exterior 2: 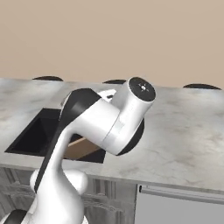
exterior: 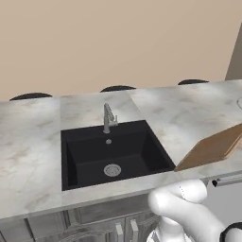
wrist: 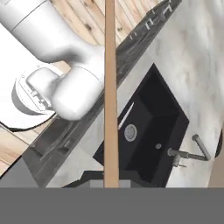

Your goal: Move the cutting board and knife to the sink. Then move spray from the cabinet to the counter.

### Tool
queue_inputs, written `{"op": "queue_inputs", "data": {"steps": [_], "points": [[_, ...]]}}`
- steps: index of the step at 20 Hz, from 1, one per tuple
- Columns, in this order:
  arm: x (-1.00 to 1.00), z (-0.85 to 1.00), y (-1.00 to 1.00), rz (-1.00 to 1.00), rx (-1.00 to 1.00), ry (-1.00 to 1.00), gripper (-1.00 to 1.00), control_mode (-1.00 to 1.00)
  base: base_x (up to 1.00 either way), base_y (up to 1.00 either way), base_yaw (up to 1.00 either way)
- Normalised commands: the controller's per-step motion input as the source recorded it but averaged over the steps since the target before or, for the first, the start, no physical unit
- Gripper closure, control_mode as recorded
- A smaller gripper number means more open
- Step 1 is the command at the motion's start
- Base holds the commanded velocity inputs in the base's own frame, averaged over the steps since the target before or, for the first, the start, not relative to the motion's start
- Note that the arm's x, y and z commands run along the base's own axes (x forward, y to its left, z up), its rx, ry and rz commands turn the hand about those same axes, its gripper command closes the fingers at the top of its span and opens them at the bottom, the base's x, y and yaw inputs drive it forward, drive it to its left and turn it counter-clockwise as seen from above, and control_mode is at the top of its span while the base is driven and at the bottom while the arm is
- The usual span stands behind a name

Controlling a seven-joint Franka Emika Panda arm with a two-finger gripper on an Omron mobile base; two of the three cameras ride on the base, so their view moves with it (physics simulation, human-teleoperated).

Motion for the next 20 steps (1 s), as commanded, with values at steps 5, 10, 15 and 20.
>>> {"op": "queue_inputs", "data": {"steps": [5,10,15,20], "points": [[0.06,0.00,0.32,-0.02,0.25,0.21,1.00,-1.00,0.00,0.00,0.00],[0.15,-0.10,0.57,-0.08,0.16,0.09,1.00,-1.00,0.00,0.00,0.00],[0.47,-0.16,0.77,-0.09,0.01,0.02,1.00,-1.00,0.00,0.00,0.00],[0.68,-0.06,0.73,-0.12,0.00,0.01,1.00,-1.00,0.00,0.00,0.00]]}}
